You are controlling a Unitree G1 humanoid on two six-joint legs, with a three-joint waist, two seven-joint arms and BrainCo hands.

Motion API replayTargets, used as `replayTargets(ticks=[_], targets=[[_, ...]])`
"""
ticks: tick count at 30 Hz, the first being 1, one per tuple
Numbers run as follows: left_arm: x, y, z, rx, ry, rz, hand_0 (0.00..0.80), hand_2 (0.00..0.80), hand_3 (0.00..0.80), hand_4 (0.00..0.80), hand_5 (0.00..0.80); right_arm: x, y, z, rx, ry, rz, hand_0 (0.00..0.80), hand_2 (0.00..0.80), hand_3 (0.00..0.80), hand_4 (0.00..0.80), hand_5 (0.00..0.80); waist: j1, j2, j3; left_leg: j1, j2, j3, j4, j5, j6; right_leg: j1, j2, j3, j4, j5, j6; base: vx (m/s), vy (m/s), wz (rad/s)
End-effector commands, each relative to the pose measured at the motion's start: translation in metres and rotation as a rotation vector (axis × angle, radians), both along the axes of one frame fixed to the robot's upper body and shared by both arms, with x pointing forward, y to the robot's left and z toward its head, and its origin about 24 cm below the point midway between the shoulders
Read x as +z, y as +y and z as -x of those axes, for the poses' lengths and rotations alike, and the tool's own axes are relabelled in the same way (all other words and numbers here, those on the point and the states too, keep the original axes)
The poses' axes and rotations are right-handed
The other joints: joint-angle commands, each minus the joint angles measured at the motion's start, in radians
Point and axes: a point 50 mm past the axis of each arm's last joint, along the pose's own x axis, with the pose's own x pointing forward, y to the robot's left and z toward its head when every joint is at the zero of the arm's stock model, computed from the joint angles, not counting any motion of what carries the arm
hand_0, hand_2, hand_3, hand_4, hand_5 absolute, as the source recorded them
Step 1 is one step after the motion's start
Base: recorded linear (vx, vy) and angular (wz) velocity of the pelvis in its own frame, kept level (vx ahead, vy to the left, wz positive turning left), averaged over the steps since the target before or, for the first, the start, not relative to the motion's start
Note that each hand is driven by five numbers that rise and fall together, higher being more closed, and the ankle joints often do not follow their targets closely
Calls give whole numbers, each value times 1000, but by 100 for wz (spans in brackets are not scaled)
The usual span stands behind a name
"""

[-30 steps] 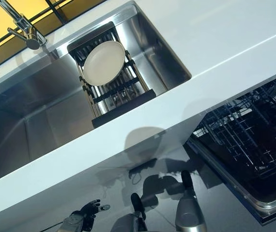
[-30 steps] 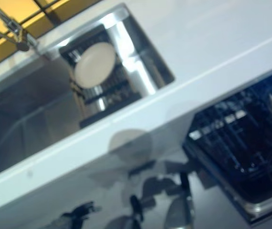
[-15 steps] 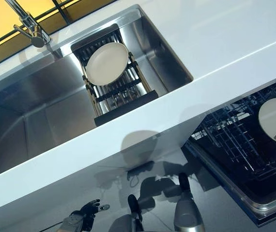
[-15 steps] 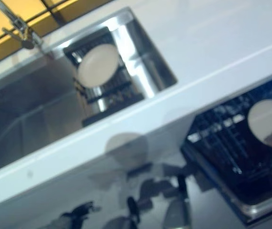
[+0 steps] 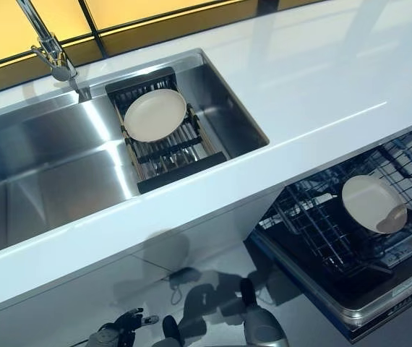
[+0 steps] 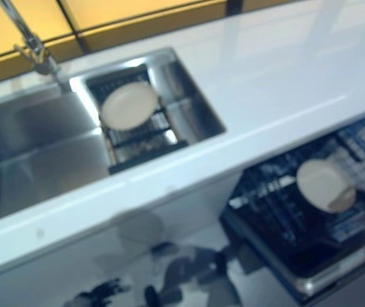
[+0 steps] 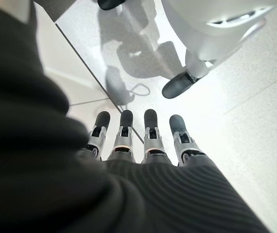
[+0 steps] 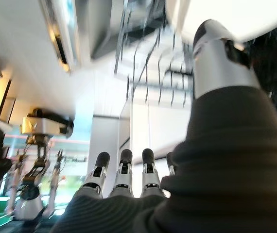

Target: Take plates into dishwasher

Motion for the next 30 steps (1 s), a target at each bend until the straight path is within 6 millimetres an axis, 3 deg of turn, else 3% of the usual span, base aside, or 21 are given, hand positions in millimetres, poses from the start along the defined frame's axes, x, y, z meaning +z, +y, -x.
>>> replayTargets(ticks=[1, 5, 10, 15, 17, 19, 22, 25, 30], targets=[[4, 29, 10, 52, 45, -85, 0, 0, 0, 0, 0, 48, -9, 10, -18, -132, 42, 0, 0, 0, 0, 0, 4, -77, -69, 95, 56, 11, 4, -46, 5, -6, -19, 35, 2, 23, 70, 73, 24, -4], [3, 30, 14, 79, 53, -84, 0, 0, 0, 0, 0, 76, -8, 11, -3, -268, 22, 0, 0, 0, 0, 0, 10, -91, -86, 101, 60, 9, 4, -45, 6, 10, -12, 34, 2, 18, 69, 50, 17, -6], [3, 31, 14, 108, 47, -80, 0, 0, 0, 0, 0, 113, 6, -5, 79, -421, -39, 0, 0, 0, 0, 0, 39, -99, -96, 97, 57, -17, 4, -38, 6, 30, -12, 14, 2, 8, 62, 17, 14, 0], [6, 35, 9, 122, 33, -86, 0, 0, 0, 0, 0, 175, 44, -37, 236, -467, 195, 0, 0, 0, 0, 0, 105, -108, -98, 83, 50, -74, 4, -25, 3, 55, -15, -16, 2, -9, 50, 15, 12, 4], [6, 34, 10, 129, 35, -81, 0, 0, 0, 0, 0, 186, 54, -45, 262, -462, 256, 0, 0, 0, 0, 0, 110, -106, -98, 81, 49, -83, 4, -23, 4, 62, -17, -24, 2, -13, 49, 27, 2, 12], [6, 35, 11, 147, 38, -84, 0, 0, 0, 0, 0, 209, 78, -59, 319, -431, 425, 0, 0, 0, 0, 0, 143, -108, -97, 73, 46, -106, 4, -15, 6, 78, -21, -45, 2, -23, 45, 45, -2, 23], [6, 37, 15, 174, 46, -83, 0, 0, 0, 0, 0, 225, 98, -72, 361, -422, 461, 0, 0, 0, 0, 0, 159, -106, -96, 69, 45, -123, 4, -9, 7, 89, -24, -63, 2, -28, 42, 55, -4, 27], [5, 40, 21, 228, 60, -75, 0, 0, 0, 0, 0, 238, 131, -93, 474, -416, 429, 0, 0, 0, 0, 0, 184, -98, -91, 61, 50, -137, 4, 9, 4, 110, -29, -97, 2, -37, 36, 95, 7, 30], [5, 37, 15, 210, 70, -53, 0, 0, 0, 0, 0, 232, 167, -119, 587, -326, 377, 0, 0, 0, 0, 0, 216, -88, -68, 8, 44, -121, 4, 47, -2, 123, -48, -172, 2, -38, 38, 22, 61, 40]])
